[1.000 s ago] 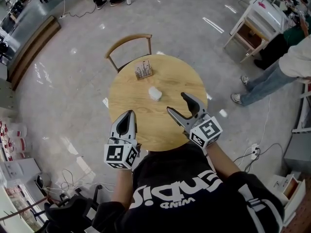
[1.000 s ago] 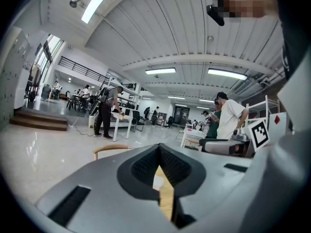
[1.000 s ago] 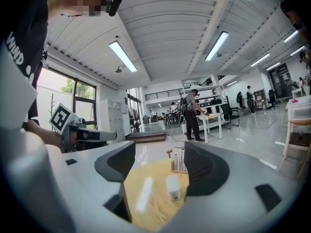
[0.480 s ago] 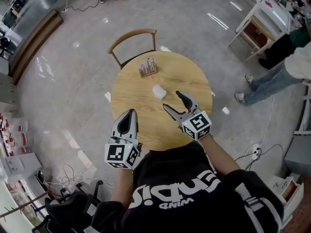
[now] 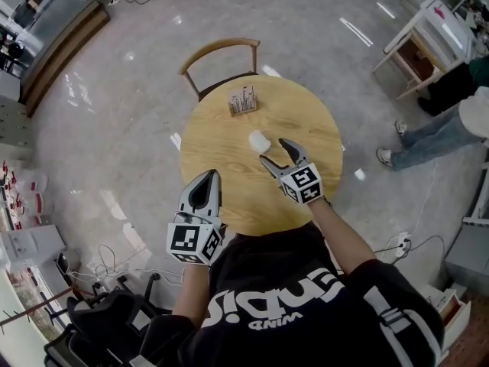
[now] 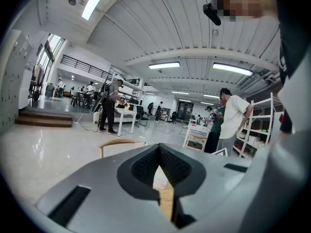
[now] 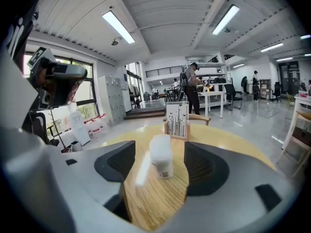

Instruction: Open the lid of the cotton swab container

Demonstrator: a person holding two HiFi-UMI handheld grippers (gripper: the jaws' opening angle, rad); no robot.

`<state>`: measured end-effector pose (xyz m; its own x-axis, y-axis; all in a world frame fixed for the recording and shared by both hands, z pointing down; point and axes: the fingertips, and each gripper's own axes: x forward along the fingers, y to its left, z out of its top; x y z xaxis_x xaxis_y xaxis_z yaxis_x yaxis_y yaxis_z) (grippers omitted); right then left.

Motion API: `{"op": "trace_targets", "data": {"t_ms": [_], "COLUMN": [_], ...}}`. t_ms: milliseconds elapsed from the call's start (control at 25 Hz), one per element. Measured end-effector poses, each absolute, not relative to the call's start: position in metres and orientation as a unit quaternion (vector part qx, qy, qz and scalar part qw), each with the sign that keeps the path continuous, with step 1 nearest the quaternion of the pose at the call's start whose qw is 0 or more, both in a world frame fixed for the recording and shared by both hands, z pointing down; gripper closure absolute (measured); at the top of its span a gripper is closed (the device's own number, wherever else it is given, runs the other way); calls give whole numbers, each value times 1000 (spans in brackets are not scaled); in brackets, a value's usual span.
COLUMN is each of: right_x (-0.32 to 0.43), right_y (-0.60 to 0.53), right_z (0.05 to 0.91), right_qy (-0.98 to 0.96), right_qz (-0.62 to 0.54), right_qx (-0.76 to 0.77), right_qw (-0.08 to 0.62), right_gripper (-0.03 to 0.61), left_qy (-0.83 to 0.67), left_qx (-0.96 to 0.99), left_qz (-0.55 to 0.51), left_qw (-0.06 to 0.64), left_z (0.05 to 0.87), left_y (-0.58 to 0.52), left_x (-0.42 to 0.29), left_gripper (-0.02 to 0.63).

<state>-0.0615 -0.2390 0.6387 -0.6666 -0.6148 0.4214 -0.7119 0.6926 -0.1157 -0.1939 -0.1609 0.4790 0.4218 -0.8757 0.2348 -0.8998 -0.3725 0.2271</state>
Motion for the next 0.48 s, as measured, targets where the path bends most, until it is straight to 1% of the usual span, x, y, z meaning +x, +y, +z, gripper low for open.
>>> {"op": "trace_targets", "data": {"t_ms": [280, 480], "right_x": [-77, -87], "right_y": [-252, -264], "right_z": [686, 705], "right_qy": [-895, -889], "right_qz": [141, 149], "right_qx": [363, 365], "right_qw": [219, 231], "right_gripper": [288, 288], "left_qy": [-548, -553], "left_qx": [818, 813], "left_qz": [44, 47], "left_qw": [170, 175], "left_z": [488, 493], "left_y": [-161, -163], "left_x": [-204, -210], "left_gripper": [604, 604]}}
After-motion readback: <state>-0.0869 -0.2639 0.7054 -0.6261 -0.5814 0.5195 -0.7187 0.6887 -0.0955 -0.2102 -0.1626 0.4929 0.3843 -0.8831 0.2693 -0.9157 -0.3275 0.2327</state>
